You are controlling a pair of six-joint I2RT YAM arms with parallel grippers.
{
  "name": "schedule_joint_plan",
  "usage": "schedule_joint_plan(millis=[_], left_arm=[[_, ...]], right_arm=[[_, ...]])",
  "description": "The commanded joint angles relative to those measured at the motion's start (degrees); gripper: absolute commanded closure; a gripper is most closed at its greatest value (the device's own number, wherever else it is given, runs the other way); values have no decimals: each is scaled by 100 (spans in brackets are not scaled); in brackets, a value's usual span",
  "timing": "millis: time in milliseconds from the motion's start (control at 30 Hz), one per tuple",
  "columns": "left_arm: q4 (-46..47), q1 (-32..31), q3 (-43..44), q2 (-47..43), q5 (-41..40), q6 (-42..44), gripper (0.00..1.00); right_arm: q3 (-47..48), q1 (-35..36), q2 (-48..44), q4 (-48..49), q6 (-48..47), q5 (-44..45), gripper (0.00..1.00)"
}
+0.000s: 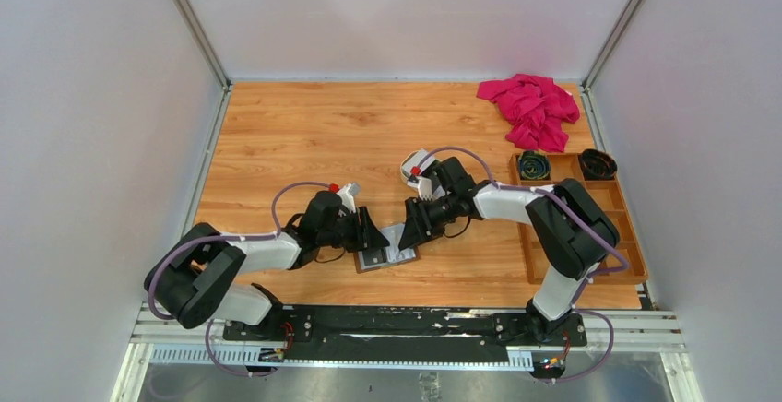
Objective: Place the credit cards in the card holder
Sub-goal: Insert the credit card into the card holder.
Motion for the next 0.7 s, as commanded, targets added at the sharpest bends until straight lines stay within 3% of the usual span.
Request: schedule_joint_plan(millis=[0,667], left_arm=[[-24,-37,37,144,-126,93,59],[-24,-37,55,271,-62,94,59]], right_arm=[[138,62,-279,-211,-168,-150,43],[118,68,155,-264,36,-71,42]])
